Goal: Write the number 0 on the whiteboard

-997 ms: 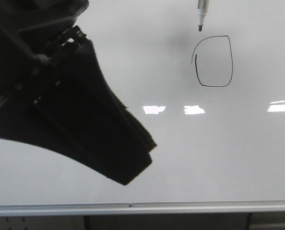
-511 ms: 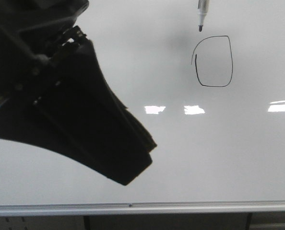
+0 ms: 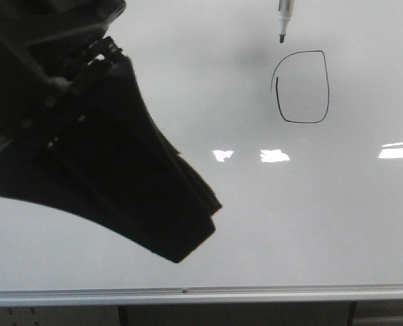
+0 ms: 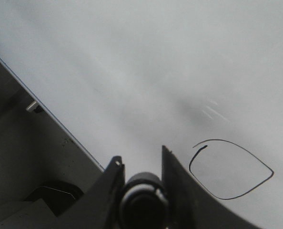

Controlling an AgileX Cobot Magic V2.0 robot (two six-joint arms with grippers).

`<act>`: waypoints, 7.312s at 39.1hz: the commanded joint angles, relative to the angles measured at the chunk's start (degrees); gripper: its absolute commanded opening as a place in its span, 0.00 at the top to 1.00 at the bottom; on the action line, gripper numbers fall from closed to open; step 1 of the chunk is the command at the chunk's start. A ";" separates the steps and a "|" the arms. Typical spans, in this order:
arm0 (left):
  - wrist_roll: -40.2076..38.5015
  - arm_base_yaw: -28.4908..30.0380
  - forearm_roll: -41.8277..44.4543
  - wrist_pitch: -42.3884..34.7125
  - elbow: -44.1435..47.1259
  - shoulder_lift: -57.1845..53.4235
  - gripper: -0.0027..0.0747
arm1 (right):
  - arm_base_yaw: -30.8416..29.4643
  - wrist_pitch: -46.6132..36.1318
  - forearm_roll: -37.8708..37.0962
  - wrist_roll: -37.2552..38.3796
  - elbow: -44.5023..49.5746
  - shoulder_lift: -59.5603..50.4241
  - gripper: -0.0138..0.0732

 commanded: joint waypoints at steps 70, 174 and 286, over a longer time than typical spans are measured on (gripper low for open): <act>-0.08 -0.25 -5.76 -20.91 -8.29 -1.76 0.19 | 0.04 3.49 4.42 -0.25 -1.79 -2.85 0.91; -57.77 55.27 50.09 -16.97 -6.74 -3.79 0.99 | 9.09 -59.06 4.05 -1.43 87.50 -82.82 0.43; -57.20 50.48 48.60 -30.71 24.34 -50.65 0.24 | 9.09 -58.29 4.05 -1.43 87.50 -83.30 0.43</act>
